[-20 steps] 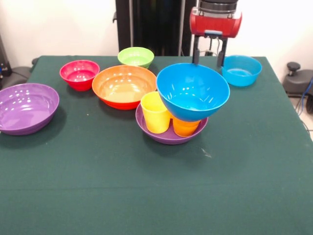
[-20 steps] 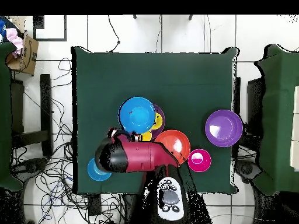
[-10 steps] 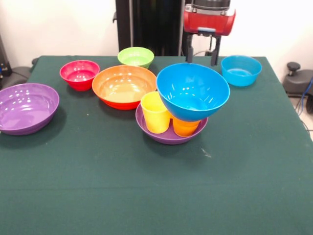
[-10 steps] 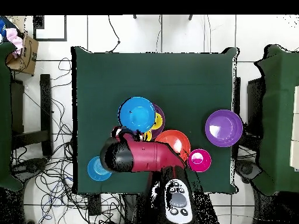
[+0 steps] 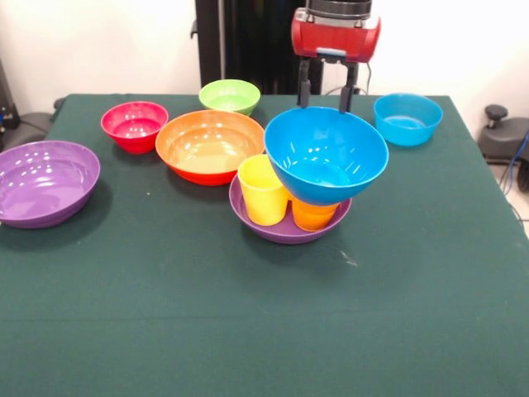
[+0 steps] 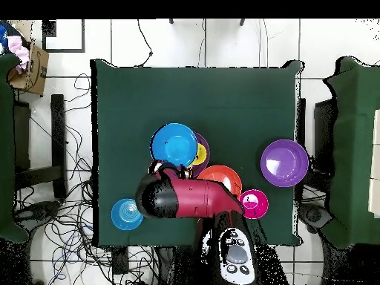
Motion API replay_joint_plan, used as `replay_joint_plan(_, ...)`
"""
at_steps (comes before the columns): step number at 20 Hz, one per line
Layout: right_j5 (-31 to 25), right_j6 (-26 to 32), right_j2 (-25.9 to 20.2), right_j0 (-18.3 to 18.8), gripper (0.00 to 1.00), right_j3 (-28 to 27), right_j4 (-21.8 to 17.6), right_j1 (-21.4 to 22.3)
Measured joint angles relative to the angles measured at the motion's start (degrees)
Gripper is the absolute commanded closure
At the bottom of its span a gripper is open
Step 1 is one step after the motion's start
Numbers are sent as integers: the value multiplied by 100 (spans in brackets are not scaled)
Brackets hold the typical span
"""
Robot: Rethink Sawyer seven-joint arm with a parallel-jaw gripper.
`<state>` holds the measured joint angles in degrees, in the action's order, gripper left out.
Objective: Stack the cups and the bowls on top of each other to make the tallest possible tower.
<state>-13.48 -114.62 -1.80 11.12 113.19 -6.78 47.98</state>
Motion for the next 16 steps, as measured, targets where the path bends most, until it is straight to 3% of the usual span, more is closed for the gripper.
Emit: replay_joint_plan(16,-1247,0,-19,189,0,-182,-5,545)
